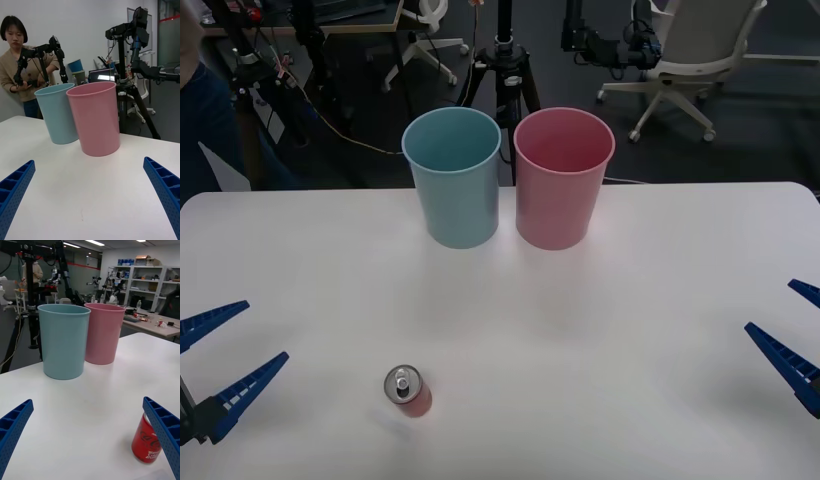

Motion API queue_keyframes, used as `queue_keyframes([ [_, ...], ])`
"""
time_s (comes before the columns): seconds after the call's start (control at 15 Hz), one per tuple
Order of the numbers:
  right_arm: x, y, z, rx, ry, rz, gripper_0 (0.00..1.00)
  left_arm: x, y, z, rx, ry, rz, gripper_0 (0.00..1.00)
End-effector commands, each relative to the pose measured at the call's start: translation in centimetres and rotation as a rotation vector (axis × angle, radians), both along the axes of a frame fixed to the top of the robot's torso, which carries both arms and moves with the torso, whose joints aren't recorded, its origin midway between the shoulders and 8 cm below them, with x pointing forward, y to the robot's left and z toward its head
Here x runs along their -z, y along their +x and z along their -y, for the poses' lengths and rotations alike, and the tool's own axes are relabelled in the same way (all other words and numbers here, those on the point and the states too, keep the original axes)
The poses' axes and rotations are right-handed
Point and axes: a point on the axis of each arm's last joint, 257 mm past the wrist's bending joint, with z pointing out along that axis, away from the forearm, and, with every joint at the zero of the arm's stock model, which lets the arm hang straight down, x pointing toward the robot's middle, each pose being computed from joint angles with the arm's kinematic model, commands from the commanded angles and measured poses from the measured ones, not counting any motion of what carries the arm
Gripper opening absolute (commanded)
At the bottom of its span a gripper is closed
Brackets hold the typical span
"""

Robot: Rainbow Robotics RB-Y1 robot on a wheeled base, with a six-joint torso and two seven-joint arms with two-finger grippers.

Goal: Grasp the object on the table and drop it into the matching bin: aluminum can to the light blue bin, PET bottle to the pink bin.

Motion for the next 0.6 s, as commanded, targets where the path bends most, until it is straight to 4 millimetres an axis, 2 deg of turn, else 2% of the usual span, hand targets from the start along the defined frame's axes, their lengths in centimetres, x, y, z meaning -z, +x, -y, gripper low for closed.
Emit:
queue_keyframes([
  [0.07, 0.0, 0.0, 0.0, 0.000, 0.000, 0.000, 1.00, 1.2, -1.6, 0.5, 0.087, 0.032, 0.008, 1.00],
  [0.27, 0.0, 0.0, 0.0, 0.000, 0.000, 0.000, 1.00, 2.7, -3.3, 0.9, 0.168, 0.072, 0.024, 1.00],
  [0.6, 0.0, 0.0, 0.0, 0.000, 0.000, 0.000, 1.00, 4.3, -4.3, 2.1, 0.242, 0.159, 0.081, 1.00],
])
